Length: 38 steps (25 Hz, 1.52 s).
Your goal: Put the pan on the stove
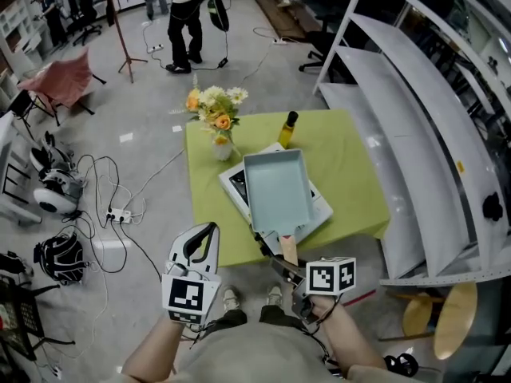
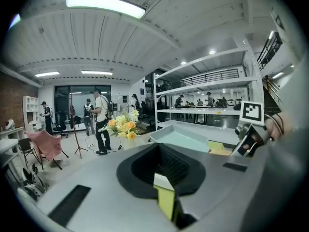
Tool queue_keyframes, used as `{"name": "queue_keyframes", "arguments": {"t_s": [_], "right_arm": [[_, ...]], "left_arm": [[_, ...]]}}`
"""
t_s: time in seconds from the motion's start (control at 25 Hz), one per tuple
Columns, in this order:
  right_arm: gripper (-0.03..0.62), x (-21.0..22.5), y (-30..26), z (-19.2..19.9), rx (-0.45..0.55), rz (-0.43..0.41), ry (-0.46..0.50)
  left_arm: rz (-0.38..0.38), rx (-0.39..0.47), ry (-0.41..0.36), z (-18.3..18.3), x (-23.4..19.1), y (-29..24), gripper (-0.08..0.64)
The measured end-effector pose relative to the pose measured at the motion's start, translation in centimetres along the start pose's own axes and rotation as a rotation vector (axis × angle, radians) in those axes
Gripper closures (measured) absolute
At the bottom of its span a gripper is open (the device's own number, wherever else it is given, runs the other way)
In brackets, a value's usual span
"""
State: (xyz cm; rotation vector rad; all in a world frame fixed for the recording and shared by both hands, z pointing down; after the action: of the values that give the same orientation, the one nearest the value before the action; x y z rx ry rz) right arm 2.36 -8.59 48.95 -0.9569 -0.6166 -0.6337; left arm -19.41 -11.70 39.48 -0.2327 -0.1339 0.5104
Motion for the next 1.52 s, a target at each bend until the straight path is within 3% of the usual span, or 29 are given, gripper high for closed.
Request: {"name": "queue_keyframes", "arguments": {"t_s": [0.6, 1.04, 1.52], "right_arm": [[0.538, 5.9, -3.5, -1.7, -0.127, -0.022, -0.034], [0.538, 8.7, -4.5, -1.6, -0.155, -0.032, -0.052], [0.525, 9.4, -5.0, -1.7, -0.133, -0.047, -0.094]], "left_arm": [[-0.016, -0.163, 0.022, 3.7, 1.8, -5.3, 0.554], [-0.004, -0.223, 0.017, 4.9, 2.5, -6.2, 0.554], [-0.004, -0.227, 0.008, 4.5, 3.4, -6.5, 0.554]]}}
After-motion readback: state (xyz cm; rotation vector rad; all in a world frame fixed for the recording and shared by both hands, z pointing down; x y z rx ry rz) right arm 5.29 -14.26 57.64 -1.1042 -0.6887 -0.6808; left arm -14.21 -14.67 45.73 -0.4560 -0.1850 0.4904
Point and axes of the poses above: the fingertips, and each gripper's own axes: y backward along the fingers, x to its right, z out of its underside, the point moved 7 cm from there along y, backward along the fingers, and after that the axes turned 2 degrees about x, right-handed, at the moved point
